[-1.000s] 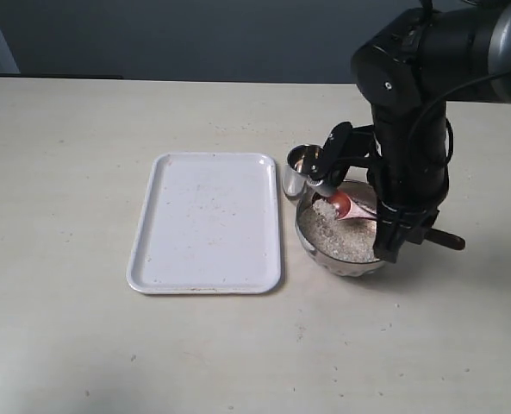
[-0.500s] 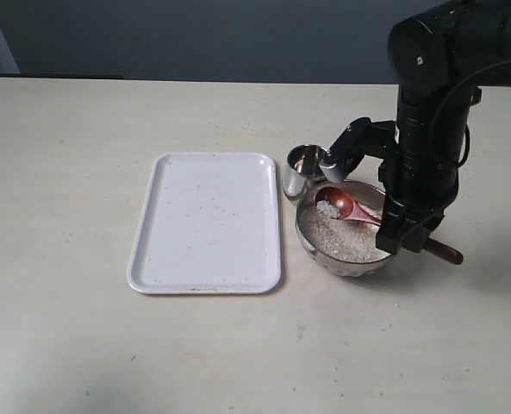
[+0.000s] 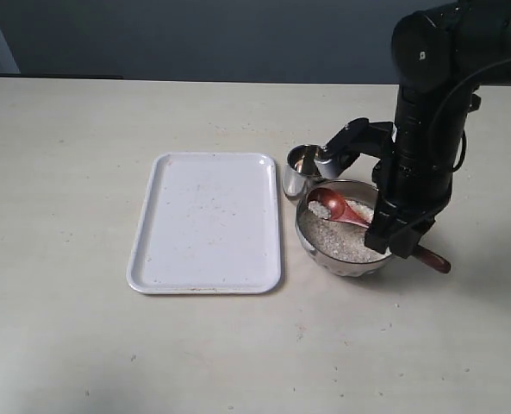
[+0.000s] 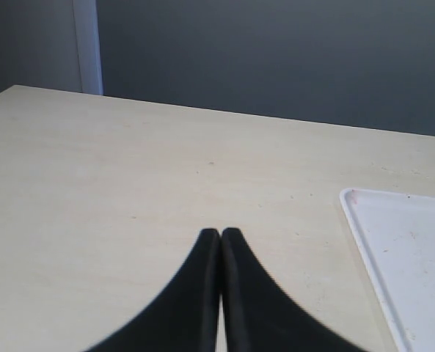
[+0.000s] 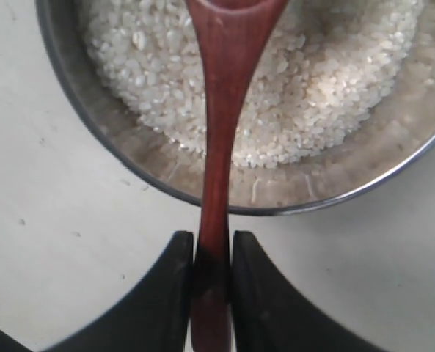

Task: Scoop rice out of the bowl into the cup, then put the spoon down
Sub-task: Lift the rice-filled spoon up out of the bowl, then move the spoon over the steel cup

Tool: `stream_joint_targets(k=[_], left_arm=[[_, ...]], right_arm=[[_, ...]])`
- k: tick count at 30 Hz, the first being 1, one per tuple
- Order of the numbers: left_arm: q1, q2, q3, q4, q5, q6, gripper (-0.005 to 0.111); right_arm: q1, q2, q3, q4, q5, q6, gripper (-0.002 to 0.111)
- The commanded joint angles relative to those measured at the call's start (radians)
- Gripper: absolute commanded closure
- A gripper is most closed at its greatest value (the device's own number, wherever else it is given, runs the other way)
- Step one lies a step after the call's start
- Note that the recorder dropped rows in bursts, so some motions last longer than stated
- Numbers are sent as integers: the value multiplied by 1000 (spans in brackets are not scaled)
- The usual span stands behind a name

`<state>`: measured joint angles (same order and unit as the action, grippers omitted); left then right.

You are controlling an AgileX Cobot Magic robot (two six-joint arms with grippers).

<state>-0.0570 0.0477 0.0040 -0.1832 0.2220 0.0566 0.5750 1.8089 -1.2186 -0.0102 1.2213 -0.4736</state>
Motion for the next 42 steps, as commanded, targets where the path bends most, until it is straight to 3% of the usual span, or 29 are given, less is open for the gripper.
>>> stream_joint_targets(k=[1,20,42], left_arm=[[-5,-1,-4,1,-14,-2,106],[-5,-1,-4,1,-14,-2,106],[-5,-1,-4,1,-14,-2,106]], right_arm=[[-48,-7,-6,51,0,-2,109],[-86,-7,-8,67,0,-2,109],[-86,67,-189,47,0,-6,109]])
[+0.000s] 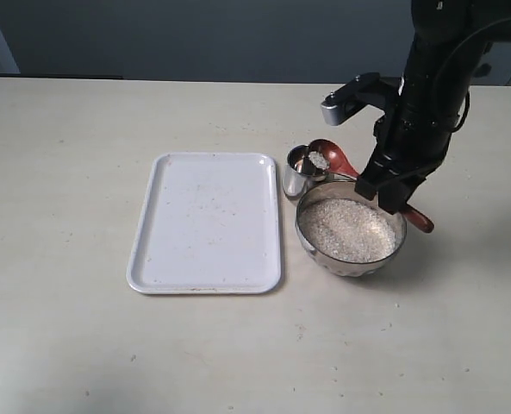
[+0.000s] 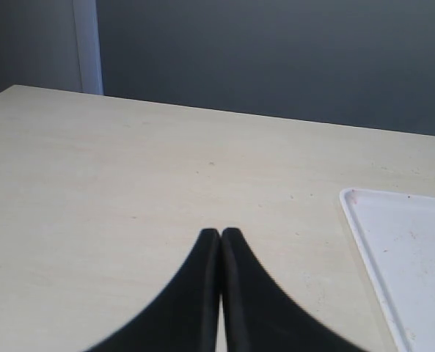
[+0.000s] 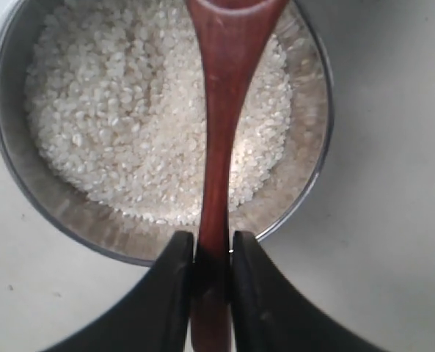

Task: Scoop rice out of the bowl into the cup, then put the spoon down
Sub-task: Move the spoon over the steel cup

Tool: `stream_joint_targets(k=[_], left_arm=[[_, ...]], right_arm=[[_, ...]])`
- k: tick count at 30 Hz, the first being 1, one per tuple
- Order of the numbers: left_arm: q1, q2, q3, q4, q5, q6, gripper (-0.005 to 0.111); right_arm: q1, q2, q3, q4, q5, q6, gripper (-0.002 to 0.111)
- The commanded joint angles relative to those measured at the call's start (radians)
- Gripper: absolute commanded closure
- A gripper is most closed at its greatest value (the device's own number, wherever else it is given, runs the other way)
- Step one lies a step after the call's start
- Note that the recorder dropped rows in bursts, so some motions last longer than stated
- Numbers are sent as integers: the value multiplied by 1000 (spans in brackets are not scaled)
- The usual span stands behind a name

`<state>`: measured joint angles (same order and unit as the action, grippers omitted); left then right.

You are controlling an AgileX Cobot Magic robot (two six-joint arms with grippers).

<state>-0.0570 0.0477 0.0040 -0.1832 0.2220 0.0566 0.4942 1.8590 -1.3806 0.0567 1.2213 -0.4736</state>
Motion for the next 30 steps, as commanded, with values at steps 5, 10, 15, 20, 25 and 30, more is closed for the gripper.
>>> stream_joint_targets(k=[5,10,15,20,25,30], left_arm=[[-5,-1,-4,1,-14,-2,106],[-5,-1,-4,1,-14,-2,106],[-5,-1,-4,1,-14,-2,106],[-5,-1,-4,1,-14,-2,106],[-5,-1,-4,1,-14,-2,106],[-5,-1,-4,1,-14,-2,106]], right_arm=[[-5,59,-71,-26,0,-13,109],[-5,102,-125,-30,0,-15,109],[-30,135,-185,-32,0,-15,109],[-56,140,-197,-17,0,-15,109],[-55,140,-197,2,0,-17,109],[-55,140,-197,5,0,-20,109]])
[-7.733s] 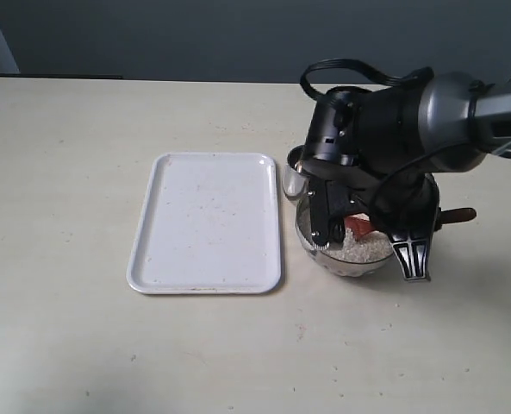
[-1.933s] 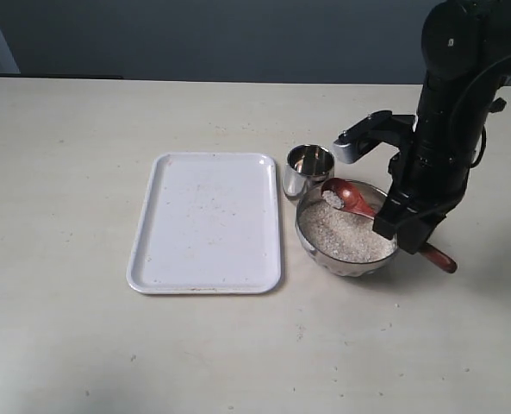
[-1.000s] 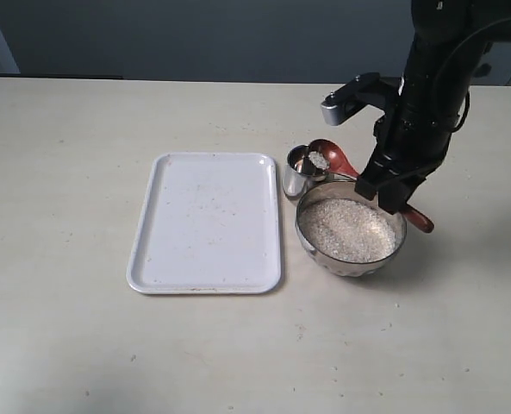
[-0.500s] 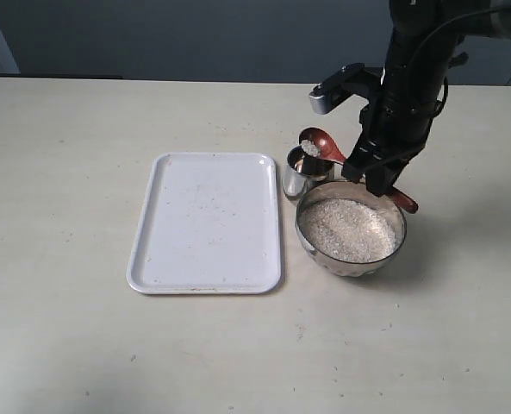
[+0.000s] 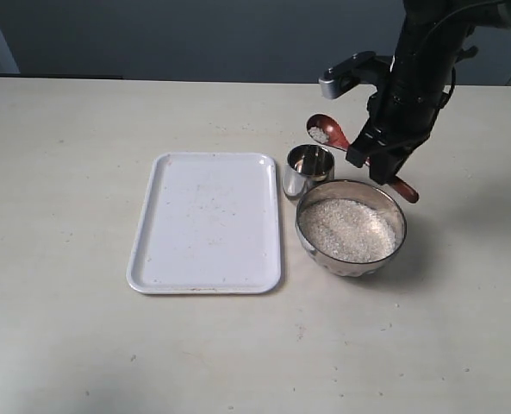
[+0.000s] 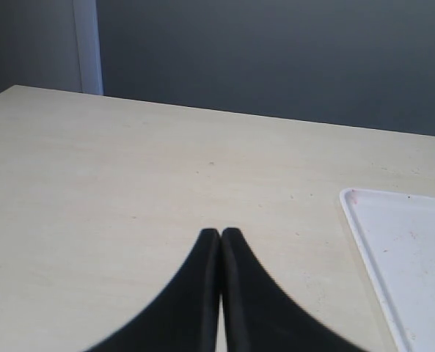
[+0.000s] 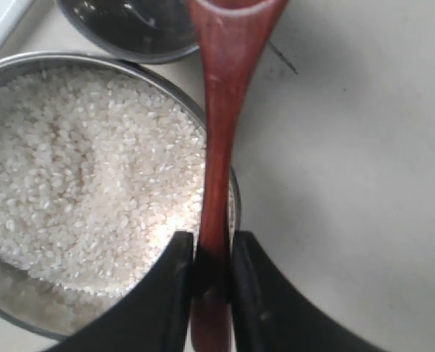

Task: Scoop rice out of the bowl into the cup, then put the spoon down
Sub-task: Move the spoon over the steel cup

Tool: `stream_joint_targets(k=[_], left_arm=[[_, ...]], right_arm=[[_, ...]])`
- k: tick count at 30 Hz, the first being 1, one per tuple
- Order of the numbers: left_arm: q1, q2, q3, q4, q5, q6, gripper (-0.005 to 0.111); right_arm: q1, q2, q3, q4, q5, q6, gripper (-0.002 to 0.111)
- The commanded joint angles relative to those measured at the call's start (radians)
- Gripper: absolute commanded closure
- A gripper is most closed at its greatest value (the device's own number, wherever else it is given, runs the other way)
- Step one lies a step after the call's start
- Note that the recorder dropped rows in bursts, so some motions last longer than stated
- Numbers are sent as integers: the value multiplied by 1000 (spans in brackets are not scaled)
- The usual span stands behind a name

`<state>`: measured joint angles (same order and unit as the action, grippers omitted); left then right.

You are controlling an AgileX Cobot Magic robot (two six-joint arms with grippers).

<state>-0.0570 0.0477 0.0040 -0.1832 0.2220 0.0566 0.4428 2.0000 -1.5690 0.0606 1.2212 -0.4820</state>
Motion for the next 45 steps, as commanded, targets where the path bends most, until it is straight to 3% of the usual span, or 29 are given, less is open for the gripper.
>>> stream_joint_targets(k=[1,45], left_arm=[[-5,-1,-4,1,-14,-2,106],[-5,-1,-4,1,-14,-2,106]], right_arm=[[-4,-1,-8,1,0,-11,109],[36,-3,-2,-92,0,66,109]])
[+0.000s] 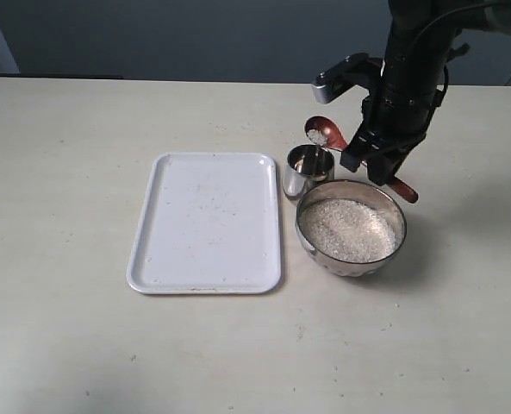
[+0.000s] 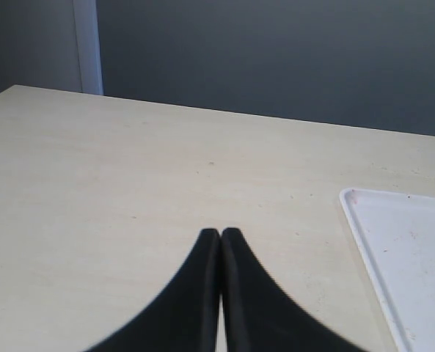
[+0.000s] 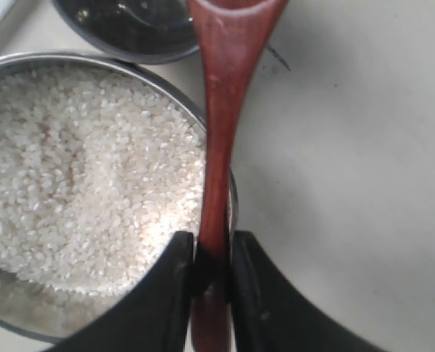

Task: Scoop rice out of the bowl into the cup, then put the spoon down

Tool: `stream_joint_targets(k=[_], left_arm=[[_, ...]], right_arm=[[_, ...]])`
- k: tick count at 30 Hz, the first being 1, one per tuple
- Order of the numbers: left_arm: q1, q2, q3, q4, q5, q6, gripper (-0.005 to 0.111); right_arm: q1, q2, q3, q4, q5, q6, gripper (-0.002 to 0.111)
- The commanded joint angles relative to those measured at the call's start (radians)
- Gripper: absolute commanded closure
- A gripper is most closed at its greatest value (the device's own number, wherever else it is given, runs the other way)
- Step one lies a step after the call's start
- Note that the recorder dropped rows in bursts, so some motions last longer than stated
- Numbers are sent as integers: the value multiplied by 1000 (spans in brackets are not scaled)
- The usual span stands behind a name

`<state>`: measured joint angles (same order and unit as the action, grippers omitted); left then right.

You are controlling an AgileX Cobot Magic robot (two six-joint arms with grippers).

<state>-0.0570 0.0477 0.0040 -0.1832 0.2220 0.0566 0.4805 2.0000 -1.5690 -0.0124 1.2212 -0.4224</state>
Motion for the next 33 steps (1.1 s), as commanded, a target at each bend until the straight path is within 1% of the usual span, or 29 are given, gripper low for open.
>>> stream_joint_targets(k=[1,6,11,14,26,33], left_arm=[[-5,-1,-4,1,-14,-2,106],[-5,-1,-4,1,-14,-2,106],[-5,-1,-4,1,-14,-2,106],[-5,-1,-4,1,-14,-2,106],[-5,-1,-4,1,-14,-2,106],[-5,-1,-4,1,-14,-2,106]], right_arm=[[-1,-3,-2,-20,0,7,109],[3,-3,-2,-25,0,7,109],[37,-3,37,-93,0,10,109],[39,-3,49,-139,0,30,109],[49,-3,49,-102,0,35,109],[82,-1,49,-157,0,67,109]])
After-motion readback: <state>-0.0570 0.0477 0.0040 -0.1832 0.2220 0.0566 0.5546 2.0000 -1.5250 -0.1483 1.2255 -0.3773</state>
